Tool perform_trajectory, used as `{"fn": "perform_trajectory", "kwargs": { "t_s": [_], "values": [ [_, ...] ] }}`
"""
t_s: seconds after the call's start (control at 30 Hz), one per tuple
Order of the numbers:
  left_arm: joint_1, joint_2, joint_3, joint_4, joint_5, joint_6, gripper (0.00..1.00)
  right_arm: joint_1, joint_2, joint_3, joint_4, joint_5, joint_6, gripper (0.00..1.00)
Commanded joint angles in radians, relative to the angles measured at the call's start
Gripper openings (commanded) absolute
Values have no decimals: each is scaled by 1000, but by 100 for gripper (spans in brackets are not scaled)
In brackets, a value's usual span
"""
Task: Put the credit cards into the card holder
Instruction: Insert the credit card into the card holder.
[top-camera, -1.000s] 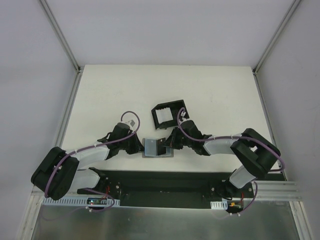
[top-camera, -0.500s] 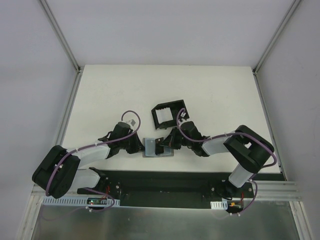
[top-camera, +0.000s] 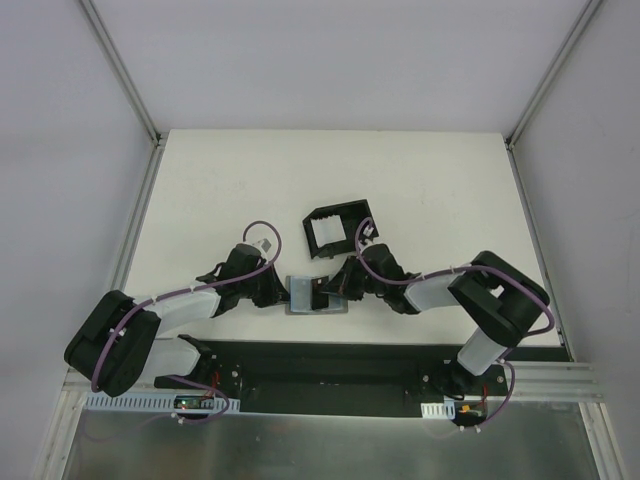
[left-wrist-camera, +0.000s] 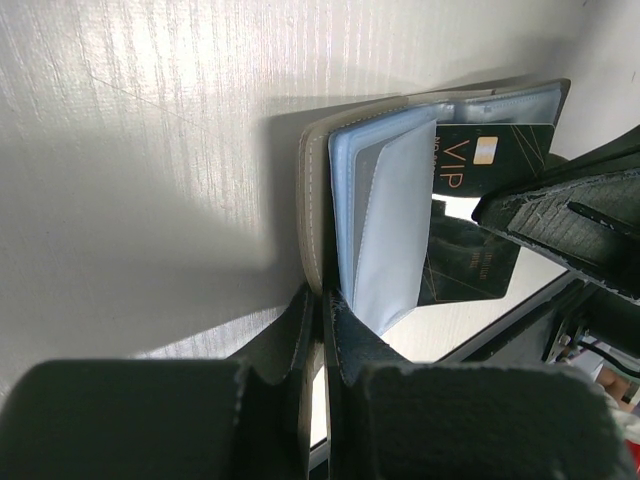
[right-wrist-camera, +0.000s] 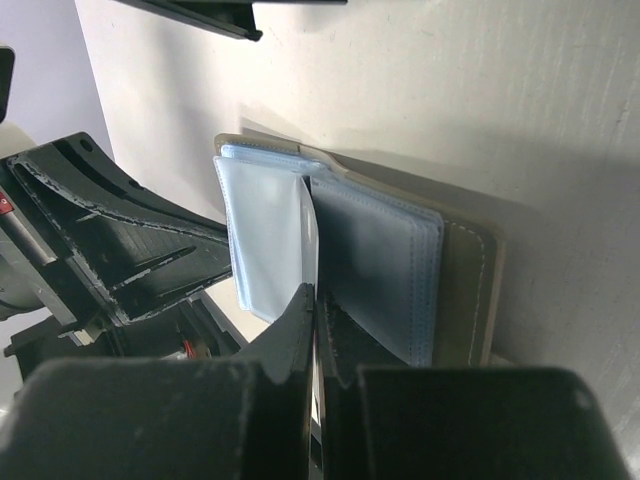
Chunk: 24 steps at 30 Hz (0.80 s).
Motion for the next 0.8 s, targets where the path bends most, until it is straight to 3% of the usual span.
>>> {"fn": "perform_trajectory", "kwargs": {
  "t_s": [0.0,0.43,0.67,0.77],
  "values": [
    [4,23,-22,-107,-61,65,0,-1,45,41,-85,-31,-18,0],
    [4,14,-19,-108,-63,79,0,19,56,106,-203,-10,-42,3],
    [4,14,-20,-107,-57,83,0,37,-53,125,-394,131,-114,28],
    [4,12,-22,-107,-54,86,0,48,-70,164,-471,156,-154,31]
  ]
}}
